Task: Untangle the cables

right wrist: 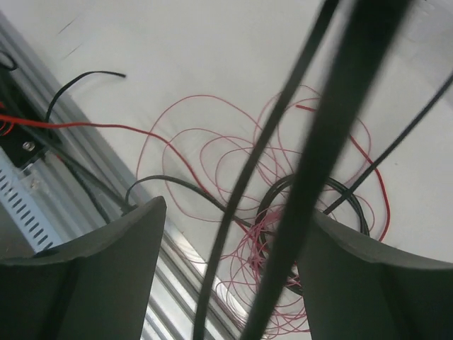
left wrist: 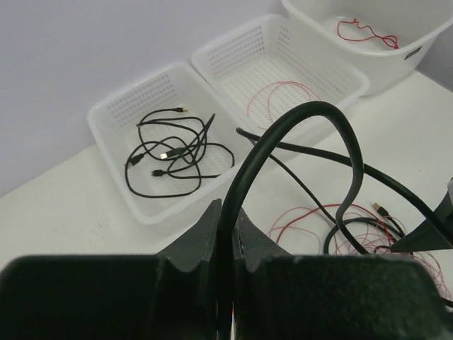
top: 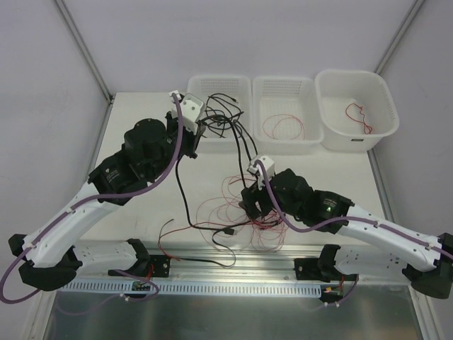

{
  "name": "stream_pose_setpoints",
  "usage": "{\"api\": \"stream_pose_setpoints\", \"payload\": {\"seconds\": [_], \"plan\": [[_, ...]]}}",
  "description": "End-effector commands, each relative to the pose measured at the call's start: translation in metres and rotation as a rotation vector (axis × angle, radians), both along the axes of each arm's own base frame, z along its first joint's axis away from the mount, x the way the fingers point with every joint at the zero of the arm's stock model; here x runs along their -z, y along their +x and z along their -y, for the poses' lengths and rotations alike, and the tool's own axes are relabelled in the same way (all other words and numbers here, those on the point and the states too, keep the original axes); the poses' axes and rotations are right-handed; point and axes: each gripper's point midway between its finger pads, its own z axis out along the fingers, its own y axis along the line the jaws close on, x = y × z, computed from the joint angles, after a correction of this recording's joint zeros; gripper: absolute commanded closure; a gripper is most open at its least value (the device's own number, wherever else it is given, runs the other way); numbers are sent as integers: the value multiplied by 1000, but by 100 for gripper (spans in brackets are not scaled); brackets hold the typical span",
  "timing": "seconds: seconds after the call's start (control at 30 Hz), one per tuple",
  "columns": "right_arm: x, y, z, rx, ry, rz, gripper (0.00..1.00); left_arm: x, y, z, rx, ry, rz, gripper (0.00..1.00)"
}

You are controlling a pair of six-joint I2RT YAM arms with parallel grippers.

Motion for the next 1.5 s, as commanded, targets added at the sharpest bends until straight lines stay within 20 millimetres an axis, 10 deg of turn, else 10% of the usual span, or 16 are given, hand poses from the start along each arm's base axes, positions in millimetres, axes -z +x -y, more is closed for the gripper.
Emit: {"api": "stream_pose_setpoints", "payload": {"seconds": [0.0,0.33,0.73,1.47], "plan": [[-29,-22,-18,-151,106,68,26,-9,-2,19,64,-133,-52,100],[-64,-39,3,-157,58,188,14,-11,2,17,58,-218,-120,100],[-84,-27,106,122,-101,201,3,17,17,-2,-31,-238,-195,100],[-45,-116,-97,-782,-383,278,15,33,11,26,56,-272,-325,100]]}}
